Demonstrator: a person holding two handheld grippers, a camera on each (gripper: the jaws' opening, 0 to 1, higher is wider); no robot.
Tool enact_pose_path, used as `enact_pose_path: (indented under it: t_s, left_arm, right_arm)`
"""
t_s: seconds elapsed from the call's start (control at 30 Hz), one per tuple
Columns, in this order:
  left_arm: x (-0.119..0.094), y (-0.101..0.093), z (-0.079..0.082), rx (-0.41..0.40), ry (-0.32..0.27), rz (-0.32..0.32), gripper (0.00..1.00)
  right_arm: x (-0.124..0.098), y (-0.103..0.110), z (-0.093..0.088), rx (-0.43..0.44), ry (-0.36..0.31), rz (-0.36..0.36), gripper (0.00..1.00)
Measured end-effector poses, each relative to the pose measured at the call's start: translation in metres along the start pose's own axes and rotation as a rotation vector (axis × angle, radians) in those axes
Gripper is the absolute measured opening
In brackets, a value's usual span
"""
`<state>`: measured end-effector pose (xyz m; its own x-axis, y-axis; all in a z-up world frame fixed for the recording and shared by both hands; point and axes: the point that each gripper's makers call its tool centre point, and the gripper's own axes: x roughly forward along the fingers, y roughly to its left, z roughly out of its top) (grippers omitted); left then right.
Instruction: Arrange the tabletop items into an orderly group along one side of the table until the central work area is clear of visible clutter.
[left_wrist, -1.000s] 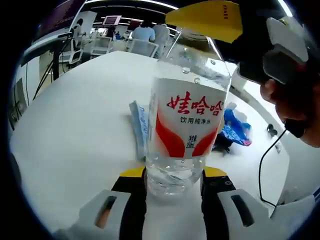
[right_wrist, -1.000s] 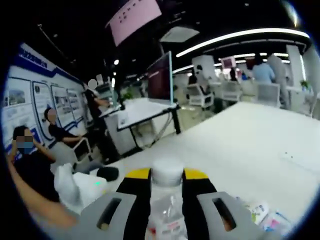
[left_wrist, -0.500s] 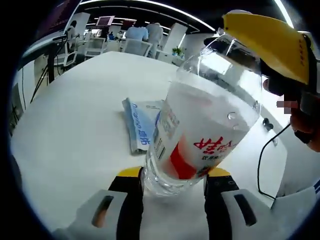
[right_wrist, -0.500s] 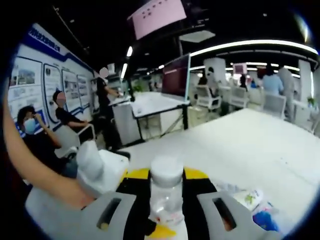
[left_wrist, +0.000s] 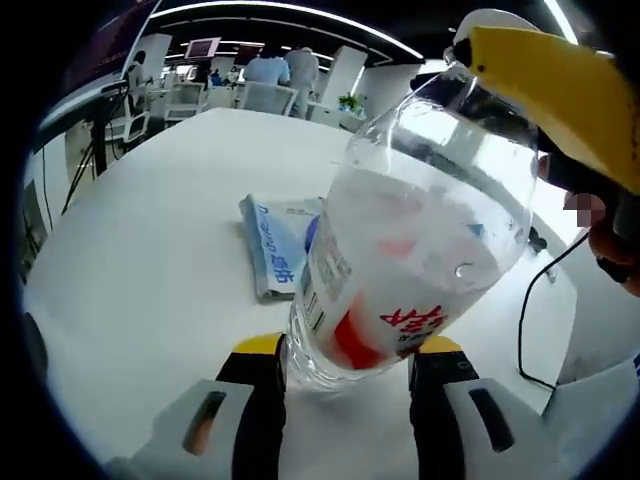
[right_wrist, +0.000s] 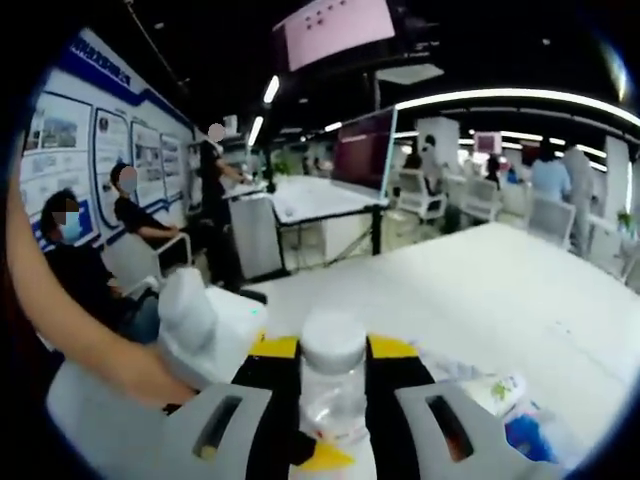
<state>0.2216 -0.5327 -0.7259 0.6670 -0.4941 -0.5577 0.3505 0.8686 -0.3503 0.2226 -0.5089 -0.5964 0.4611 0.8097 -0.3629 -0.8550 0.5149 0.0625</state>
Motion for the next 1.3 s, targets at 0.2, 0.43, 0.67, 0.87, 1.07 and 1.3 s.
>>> enact_pose_path:
  t_s: [0.2,0.43,0.67,0.87,1.07,1.3]
  left_arm:
    - [-0.009,-0.001,0.009,0.008,-0.025,-0.004,0.47]
    - [-0.019,-0.003,0.009,0.026,-0.027,0.0,0.49]
    - [-0.029,-0.004,0.007,0.03,-0.034,0.003,0.52]
    - [-0.039,-0.005,0.007,0.034,-0.04,0.006,0.56]
    - [-0.05,-0.008,0.011,0.043,-0.055,0.005,0.59]
    - [-0.066,-0.008,0.014,0.044,-0.079,0.014,0.61]
  right_arm:
    - [0.002,-0.002,0.0,0.045,0.002,-0.012,0.21]
    - [-0.001,-0.001,-0.002,0.06,0.008,-0.015,0.22]
    - [-0.001,-0.002,-0.005,0.088,0.018,-0.011,0.26]
    - [0.0,0.001,-0.007,0.076,0.029,0.002,0.31]
    - [0.001,0.005,-0.013,0.047,0.053,0.019,0.38]
    - [0.001,0.004,-0.023,0.047,0.084,0.03,0.44]
